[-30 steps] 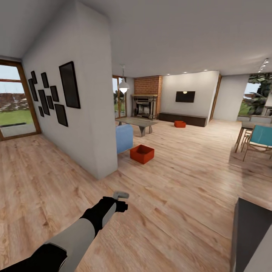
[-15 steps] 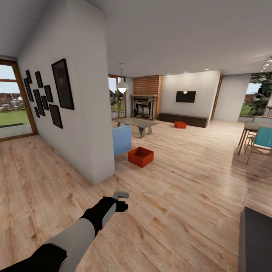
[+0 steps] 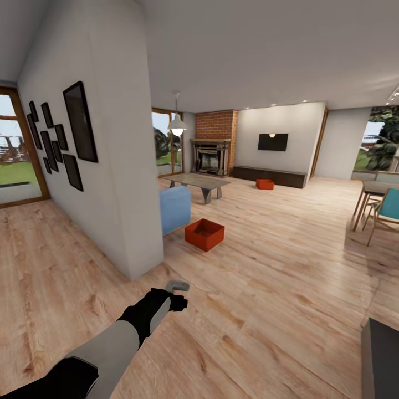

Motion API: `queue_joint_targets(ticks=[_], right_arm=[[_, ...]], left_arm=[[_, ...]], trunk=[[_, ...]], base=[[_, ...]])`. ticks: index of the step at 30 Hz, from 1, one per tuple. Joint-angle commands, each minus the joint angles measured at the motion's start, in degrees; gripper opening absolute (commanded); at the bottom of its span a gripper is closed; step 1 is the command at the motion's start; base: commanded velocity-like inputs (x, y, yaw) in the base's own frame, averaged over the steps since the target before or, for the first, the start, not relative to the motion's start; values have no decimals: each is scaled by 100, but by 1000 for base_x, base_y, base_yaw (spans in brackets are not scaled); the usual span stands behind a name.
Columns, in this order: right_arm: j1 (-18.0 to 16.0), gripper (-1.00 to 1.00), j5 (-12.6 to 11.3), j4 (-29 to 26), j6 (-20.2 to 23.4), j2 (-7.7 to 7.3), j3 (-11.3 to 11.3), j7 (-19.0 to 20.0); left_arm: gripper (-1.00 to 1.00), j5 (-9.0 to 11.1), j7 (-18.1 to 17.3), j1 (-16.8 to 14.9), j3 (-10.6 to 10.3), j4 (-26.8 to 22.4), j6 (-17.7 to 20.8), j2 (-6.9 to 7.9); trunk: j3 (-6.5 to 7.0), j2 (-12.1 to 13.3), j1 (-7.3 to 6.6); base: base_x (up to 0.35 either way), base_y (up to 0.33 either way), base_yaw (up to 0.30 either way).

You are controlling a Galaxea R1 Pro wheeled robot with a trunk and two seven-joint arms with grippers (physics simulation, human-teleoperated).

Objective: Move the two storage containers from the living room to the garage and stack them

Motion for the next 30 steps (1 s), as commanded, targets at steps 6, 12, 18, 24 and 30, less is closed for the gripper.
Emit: queue_joint_targets(ticks=[6, 12, 18, 24, 30], right_arm=[[-3, 100, 60, 3, -9, 2, -5, -35], [-3, 100, 60, 3, -9, 2, -5, -39], [-3, 100, 60, 3, -9, 2, -5, -39], [-3, 100, 60, 3, -9, 2, -5, -39], [-3, 100, 60, 3, -9, 2, -5, -39]], left_arm=[[100, 61, 49, -4, -29, -6, 23, 0], [100, 61, 49, -4, -29, -6, 23, 0], [100, 61, 50, -4, -29, -6, 23, 0], [100, 61, 49, -4, -29, -5, 23, 0], [100, 61, 49, -4, -29, -6, 23, 0]], trunk=[[-7, -3, 3], [-7, -3, 3], [-7, -3, 3], [-7, -3, 3], [-7, -3, 3]], base=[[335, -75, 0], [335, -73, 0], [336, -73, 0], [336, -72, 0], [336, -72, 0]])
